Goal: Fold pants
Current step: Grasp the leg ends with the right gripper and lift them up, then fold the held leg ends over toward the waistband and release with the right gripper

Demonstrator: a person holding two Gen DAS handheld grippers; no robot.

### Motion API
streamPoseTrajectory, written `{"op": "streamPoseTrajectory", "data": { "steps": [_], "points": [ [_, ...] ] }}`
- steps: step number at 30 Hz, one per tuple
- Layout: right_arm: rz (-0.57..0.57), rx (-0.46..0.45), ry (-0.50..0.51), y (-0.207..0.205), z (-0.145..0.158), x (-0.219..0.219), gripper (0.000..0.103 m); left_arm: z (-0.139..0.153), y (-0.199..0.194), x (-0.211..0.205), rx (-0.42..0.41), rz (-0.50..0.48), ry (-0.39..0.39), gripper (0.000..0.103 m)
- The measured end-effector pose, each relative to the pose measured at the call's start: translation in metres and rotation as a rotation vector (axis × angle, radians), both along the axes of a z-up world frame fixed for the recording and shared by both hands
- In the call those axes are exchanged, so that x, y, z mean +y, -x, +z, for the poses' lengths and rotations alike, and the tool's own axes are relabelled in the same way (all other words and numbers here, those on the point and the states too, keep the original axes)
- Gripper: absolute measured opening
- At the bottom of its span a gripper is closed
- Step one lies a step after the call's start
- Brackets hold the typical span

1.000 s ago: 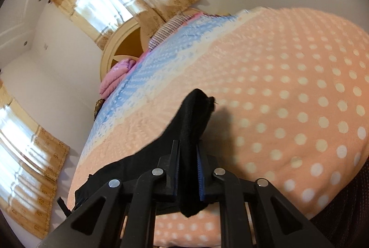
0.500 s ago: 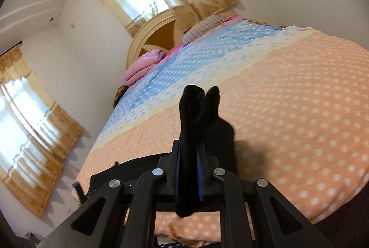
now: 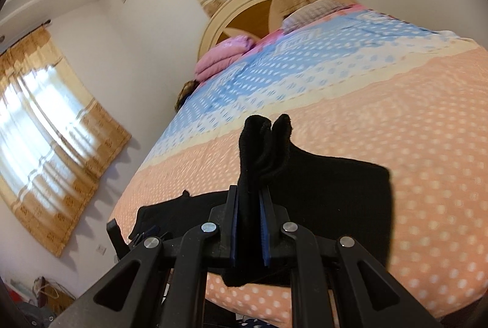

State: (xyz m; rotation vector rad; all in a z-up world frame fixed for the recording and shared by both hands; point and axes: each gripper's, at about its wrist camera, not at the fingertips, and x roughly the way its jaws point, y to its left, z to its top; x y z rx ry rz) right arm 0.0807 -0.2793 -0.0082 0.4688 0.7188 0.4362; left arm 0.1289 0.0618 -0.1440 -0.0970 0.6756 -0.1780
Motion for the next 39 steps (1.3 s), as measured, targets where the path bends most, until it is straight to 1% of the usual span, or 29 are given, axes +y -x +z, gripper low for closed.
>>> {"op": "streamPoseTrajectory", "data": {
  "steps": [4,8,12,15,17,19,20,21,22,23,24,25,28,30,32,35,37,38,39],
  "points": [
    [0.045,0.01,0.022,-0.014,-0.006,0.031,0.012,0.011,0.005,-0.004,-0.029,-0.022,0.011,0.103],
    [0.1,0.025,0.061,-0.026,-0.017,0.064,0.012,0.02,0.009,-0.008,-0.051,-0.063,0.04,0.103],
    [0.153,0.062,0.121,-0.038,-0.042,0.099,0.012,0.025,0.01,-0.015,-0.049,-0.126,0.096,0.103],
    [0.193,0.092,0.184,-0.044,-0.066,0.123,0.012,0.025,0.009,-0.025,-0.037,-0.166,0.118,0.103],
    [0.216,0.118,0.229,-0.049,-0.084,0.134,0.012,0.024,0.007,-0.031,-0.027,-0.177,0.119,0.103],
    [0.247,0.166,0.245,-0.053,-0.102,0.138,0.014,0.022,0.006,-0.036,-0.012,-0.188,0.13,0.103],
    [0.252,0.175,0.245,-0.053,-0.107,0.138,0.015,0.021,0.003,-0.04,-0.002,-0.193,0.135,0.103],
    [0.265,0.174,0.234,-0.053,-0.109,0.136,0.016,0.02,0.003,-0.043,0.005,-0.198,0.134,0.103],
    [0.274,0.171,0.223,-0.052,-0.108,0.133,0.02,0.02,0.003,-0.046,0.01,-0.204,0.131,0.103],
    [0.281,0.17,0.211,-0.05,-0.105,0.129,0.031,0.02,0.001,-0.051,0.017,-0.213,0.126,0.103],
    [0.283,0.166,0.196,-0.048,-0.101,0.122,0.037,0.02,0.0,-0.054,0.02,-0.22,0.125,0.103],
    [0.283,0.153,0.18,-0.044,-0.095,0.114,0.046,0.02,-0.001,-0.059,0.023,-0.231,0.124,0.103],
    [0.266,0.124,0.172,-0.032,-0.082,0.092,0.049,0.024,-0.004,-0.076,0.033,-0.27,0.119,0.103],
    [0.219,0.109,0.166,-0.028,-0.078,0.067,0.049,0.027,-0.009,-0.091,0.046,-0.303,0.132,0.103],
    [0.163,0.109,0.152,-0.024,-0.079,0.047,0.049,0.028,-0.015,-0.107,0.064,-0.339,0.151,0.103],
    [0.069,0.119,0.092,-0.018,-0.089,0.014,0.05,0.025,-0.027,-0.131,0.098,-0.381,0.155,0.102],
    [0.041,0.125,0.062,-0.017,-0.093,0.002,0.05,0.021,-0.038,-0.143,0.146,-0.396,0.172,0.093],
    [0.036,0.127,0.055,-0.018,-0.093,-0.001,0.05,0.019,-0.043,-0.148,0.173,-0.404,0.188,0.084],
    [0.032,0.124,0.051,-0.018,-0.092,-0.003,0.05,0.017,-0.047,-0.153,0.194,-0.405,0.196,0.079]
  ]
}}
